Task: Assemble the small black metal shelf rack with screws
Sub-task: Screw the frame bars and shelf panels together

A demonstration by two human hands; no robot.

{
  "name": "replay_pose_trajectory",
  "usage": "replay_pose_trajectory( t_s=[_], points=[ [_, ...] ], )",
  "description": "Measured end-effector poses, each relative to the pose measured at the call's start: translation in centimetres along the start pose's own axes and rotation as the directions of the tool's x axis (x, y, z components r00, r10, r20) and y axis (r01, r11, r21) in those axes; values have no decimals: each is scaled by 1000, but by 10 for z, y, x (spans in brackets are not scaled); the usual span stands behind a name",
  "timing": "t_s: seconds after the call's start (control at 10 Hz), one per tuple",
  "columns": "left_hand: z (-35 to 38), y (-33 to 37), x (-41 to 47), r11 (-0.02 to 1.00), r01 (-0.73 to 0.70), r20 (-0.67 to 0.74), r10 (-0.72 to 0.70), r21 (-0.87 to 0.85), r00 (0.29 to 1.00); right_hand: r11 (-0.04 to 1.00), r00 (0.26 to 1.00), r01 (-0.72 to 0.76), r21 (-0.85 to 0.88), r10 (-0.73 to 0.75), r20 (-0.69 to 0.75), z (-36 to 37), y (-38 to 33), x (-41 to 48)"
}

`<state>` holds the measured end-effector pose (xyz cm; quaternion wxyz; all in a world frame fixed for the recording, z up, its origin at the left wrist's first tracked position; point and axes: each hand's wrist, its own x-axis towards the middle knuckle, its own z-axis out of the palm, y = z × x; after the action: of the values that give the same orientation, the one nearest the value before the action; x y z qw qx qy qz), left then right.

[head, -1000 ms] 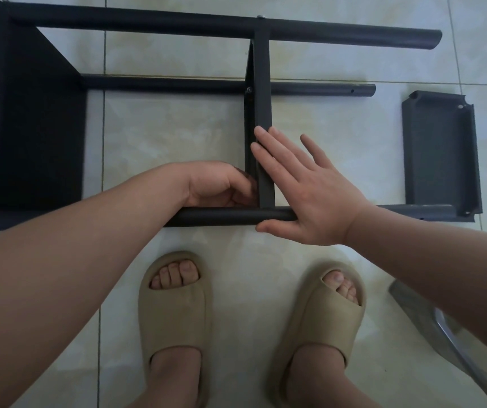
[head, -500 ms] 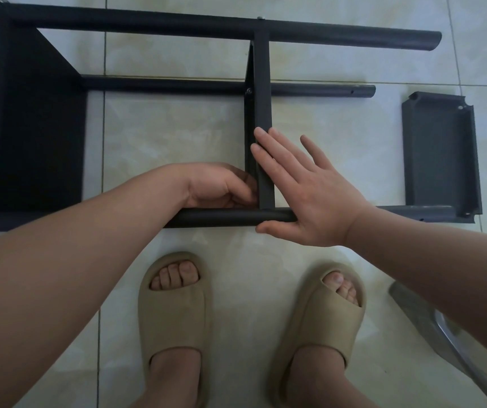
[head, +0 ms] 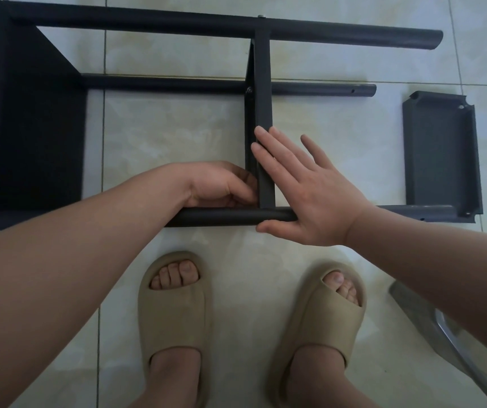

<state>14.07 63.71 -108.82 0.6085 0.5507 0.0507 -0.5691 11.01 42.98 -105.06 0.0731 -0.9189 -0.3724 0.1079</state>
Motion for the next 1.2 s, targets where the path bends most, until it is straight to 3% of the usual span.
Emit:
replay_pose_trajectory(
  t_s=[0.2, 0.3, 0.5, 0.8, 1.0, 1.2],
  points=[
    [3, 1, -1, 999, 6, 20, -5, -45, 1000, 1000, 1000, -2, -1, 2, -2, -1, 0, 0],
    [5, 2, -3, 998, 33, 8, -34, 55, 999, 1000, 1000, -3, -3, 3, 2, 0, 0, 0],
    [7, 3, -1, 999, 6, -61, -4, 35, 998, 1000, 1000, 0, 0, 0, -11, 0, 0, 0],
    [5, 4, -1, 999, -16, -46, 14, -43, 999, 1000, 1000, -3, 5, 3, -4, -1, 0, 0],
    [6, 4, -4, 999, 37, 17, -37, 24, 999, 1000, 1000, -7, 1, 7, 1, -1, -1, 0],
    [6, 5, -4, 999, 29, -78, -26, 38, 997, 1000, 1000, -7, -7, 7, 9, -1, 0, 0]
  ],
)
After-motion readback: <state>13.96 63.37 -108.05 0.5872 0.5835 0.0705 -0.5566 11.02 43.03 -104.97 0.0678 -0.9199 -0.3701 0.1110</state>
